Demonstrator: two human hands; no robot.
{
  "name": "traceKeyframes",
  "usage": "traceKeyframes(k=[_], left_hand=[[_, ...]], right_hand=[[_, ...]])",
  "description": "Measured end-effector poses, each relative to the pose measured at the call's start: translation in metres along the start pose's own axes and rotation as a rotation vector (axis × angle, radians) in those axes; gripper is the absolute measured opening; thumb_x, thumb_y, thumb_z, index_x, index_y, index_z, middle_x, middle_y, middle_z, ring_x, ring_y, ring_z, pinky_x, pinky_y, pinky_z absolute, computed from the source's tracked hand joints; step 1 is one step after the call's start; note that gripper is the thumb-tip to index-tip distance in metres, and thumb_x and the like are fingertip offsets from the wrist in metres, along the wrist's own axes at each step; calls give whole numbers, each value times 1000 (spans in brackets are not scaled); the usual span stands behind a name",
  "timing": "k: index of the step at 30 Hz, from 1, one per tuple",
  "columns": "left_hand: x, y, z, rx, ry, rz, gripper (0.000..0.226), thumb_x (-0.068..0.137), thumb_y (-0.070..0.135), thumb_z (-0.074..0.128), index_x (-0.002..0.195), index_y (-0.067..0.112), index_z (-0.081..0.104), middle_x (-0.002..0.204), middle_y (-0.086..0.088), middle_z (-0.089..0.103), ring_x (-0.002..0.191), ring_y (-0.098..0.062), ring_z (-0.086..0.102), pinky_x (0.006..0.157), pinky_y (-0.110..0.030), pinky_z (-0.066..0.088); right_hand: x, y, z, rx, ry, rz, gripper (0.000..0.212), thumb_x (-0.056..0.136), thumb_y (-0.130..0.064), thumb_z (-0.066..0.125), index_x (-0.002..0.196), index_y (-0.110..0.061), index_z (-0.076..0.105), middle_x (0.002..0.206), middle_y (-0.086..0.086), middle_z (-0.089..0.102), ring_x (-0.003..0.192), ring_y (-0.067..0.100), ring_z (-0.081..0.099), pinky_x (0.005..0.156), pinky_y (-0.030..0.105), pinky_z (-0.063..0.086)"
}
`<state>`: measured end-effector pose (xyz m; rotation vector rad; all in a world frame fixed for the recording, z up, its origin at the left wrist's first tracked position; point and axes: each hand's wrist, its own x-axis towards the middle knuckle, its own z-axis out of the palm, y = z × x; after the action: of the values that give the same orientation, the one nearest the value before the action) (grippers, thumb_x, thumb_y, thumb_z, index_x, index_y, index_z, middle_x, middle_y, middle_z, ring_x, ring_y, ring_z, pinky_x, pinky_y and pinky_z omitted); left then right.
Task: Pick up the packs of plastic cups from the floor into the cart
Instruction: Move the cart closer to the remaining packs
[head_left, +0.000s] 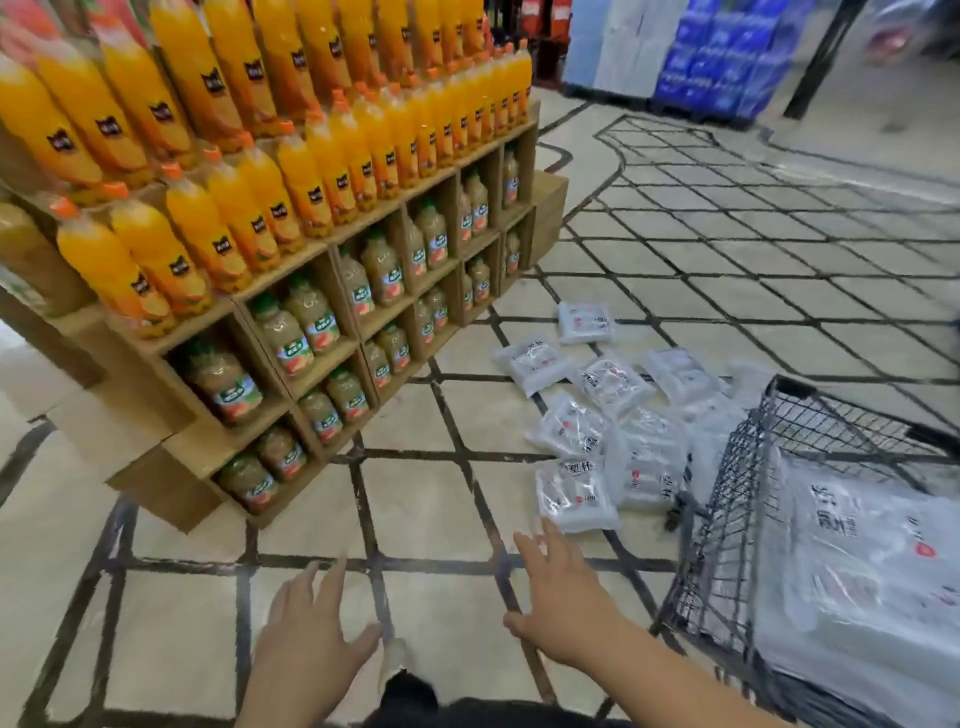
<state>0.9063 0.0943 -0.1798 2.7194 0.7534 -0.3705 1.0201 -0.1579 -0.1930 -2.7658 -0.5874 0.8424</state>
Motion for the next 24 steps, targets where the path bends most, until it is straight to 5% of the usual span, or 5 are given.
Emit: traceKeyframes(k=[11,18,24], left_hand=[[255,125,-91,245,-31,617,90,85,64,56,156,29,15,161,-9,23,146,-31,23,118,-44,28],[319,246,-54,318,-91,836,91,83,67,55,156,29,15,160,-10,22,145,-30,24,115,-43,31],[370,341,-32,345,-41,848,90,82,65,58,156,30,20,158,-9,27,144,-30,25,112,-44,34]], right_hand=[[70,12,-62,264,242,476,88,91,-52,55,158,-26,4,164,11,-9,150,32,1,122,42,15],[102,83,-63,384,256,705,86,90,-56,51,157,-27,6,164,15,-4,149,34,6,119,42,16],[183,185,-121,383,254,685,88,84,-51,60,153,-24,13,159,23,10,146,39,16,118,51,24]])
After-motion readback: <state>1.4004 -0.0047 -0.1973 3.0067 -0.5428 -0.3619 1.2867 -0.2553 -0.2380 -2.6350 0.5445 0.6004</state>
